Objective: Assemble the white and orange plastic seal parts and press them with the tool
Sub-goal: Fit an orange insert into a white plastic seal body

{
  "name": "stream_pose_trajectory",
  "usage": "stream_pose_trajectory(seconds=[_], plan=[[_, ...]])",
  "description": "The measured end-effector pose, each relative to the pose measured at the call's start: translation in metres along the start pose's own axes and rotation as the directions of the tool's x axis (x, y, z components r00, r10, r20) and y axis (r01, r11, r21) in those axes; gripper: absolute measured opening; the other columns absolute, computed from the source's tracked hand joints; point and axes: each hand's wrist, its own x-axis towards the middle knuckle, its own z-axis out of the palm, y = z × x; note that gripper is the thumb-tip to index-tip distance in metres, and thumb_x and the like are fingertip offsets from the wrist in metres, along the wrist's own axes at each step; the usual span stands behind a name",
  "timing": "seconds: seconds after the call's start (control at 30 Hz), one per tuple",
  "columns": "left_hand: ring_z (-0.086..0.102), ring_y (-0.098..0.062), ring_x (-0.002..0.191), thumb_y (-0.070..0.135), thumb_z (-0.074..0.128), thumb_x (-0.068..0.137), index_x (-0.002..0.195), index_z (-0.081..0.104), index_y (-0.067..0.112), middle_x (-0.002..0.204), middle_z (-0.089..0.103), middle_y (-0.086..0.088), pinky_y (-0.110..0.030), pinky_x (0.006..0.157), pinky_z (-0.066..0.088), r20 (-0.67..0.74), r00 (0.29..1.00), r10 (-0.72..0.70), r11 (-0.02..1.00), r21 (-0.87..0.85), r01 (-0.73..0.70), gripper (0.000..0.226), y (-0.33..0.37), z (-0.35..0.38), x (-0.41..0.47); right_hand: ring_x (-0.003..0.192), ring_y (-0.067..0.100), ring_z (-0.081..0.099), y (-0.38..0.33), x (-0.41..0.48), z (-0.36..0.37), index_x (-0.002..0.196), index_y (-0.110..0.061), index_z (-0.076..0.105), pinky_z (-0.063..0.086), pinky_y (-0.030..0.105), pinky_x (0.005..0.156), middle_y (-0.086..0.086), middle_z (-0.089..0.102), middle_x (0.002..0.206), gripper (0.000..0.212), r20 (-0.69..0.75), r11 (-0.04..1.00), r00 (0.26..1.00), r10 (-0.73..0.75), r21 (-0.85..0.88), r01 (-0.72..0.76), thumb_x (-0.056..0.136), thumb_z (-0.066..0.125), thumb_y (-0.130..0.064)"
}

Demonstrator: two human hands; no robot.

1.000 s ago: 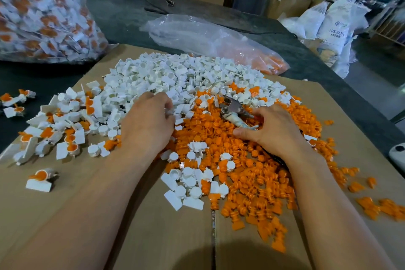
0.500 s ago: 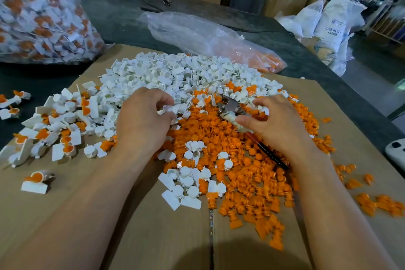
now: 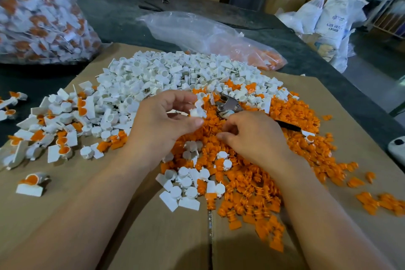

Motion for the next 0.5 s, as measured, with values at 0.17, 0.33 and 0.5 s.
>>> stream_pose_trajectory(seconds=[0.17,0.33,0.5], plan=[[0.06,0.002,0.057,0.001,0.078,0.058,0.082,0.066,0.029,0.075,0.064,0.01,-0.008,0.058,0.048,0.062,0.998,-0.008,0.991,-0.132,0.016,0.039,0.004,0.003,-0.003,0.087,0.017,0.057,-0.004,0.001,0.004,0.092,-0.025,0.065,0.037,0.026,0.058,-0.004,0.063,0.091,0.015,-0.039,1.0,0.999,0.006,-0.01,-0.007,0.087,0.056,-0.035],[0.054,0.001,0.054,0.007,0.078,0.054,0.086,0.067,0.029,0.072,0.059,0.012,-0.01,0.06,0.049,0.065,0.997,-0.04,0.986,-0.161,0.05,0.04,0.003,0.0,-0.001,0.072,0.008,0.054,0.002,-0.002,-0.005,0.08,-0.027,0.057,0.042,0.024,0.059,-0.014,0.056,0.073,0.008,-0.136,0.975,0.988,0.074,0.22,-0.043,0.087,0.055,-0.025],[0.061,-0.011,0.065,-0.002,0.078,0.063,0.079,0.06,0.02,0.084,0.061,0.001,-0.017,0.055,0.052,0.068,0.995,-0.067,0.993,-0.089,0.073,0.033,0.001,0.002,-0.001,0.07,0.01,0.063,0.0,-0.007,-0.013,0.073,-0.033,0.053,0.053,0.026,0.067,-0.009,0.062,0.073,0.024,-0.159,0.832,0.98,0.121,0.555,-0.012,0.086,0.061,-0.015]])
